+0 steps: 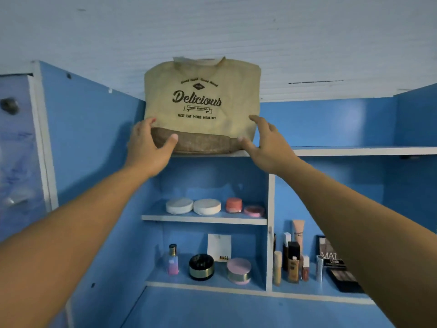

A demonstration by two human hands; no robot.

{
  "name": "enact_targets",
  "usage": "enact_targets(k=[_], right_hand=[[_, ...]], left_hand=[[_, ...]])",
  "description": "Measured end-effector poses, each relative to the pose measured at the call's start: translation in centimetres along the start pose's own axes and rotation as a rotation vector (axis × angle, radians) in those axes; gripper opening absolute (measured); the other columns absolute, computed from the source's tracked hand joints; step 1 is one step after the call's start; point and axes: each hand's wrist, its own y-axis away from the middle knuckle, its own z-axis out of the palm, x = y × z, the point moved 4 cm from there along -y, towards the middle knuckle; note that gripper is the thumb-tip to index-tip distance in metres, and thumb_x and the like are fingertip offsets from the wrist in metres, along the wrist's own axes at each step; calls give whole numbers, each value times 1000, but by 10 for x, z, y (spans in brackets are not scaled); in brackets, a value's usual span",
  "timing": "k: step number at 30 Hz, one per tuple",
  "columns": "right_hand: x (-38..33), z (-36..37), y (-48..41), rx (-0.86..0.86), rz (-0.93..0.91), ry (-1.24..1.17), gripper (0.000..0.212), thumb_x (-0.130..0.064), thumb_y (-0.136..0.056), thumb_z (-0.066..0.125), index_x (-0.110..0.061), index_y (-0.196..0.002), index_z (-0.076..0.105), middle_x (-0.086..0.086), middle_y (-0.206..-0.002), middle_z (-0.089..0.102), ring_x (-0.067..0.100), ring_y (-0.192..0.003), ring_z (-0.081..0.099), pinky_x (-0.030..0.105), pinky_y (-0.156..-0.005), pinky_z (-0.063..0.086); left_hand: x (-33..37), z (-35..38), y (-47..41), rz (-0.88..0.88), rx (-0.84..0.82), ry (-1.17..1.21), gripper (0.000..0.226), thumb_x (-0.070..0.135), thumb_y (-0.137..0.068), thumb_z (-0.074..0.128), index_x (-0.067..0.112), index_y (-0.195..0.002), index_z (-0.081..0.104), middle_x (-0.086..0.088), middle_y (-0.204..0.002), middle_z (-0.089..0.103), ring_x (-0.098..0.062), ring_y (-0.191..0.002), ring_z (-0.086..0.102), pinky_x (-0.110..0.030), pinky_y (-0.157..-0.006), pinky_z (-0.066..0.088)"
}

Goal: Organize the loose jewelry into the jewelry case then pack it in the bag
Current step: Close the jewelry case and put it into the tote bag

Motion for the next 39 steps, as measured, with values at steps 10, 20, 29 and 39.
enact_targets(k=[10,20,29,39], right_hand=[[9,19,-24,-115,147,-9,88,-64,-86,51,-36,-150,-3,-5,-146,40,25,-130,44,46,-113,24],[-4,-23,9,51,-3,-410,96,-30,-86,69,-40,-149,-2,-17,-140,33,10,-128,41,22,-89,46],[8,-71,133,75,29,-359,108,-17,-81,74,-51,-145,-6,-17,-148,27,12,-114,55,26,-87,53],[83,-13,294,-115,280,-240,111,-16,-79,76,-52,-144,-7,-6,-147,34,11,-110,55,20,-90,46]], left_hand=[[-38,20,-29,-200,-227,468,86,34,-90,66,36,-154,8,11,-154,32,-9,-135,38,-33,-115,30],[20,-4,14,60,-192,460,98,16,-91,66,41,-152,-7,23,-157,14,3,-139,24,-30,-118,24],[58,-17,139,154,-284,483,113,10,-83,73,47,-150,-11,32,-152,19,2,-137,34,-31,-110,39],[2,43,290,-39,-490,362,119,17,-78,79,55,-146,-12,12,-158,24,-14,-143,31,-49,-112,37]])
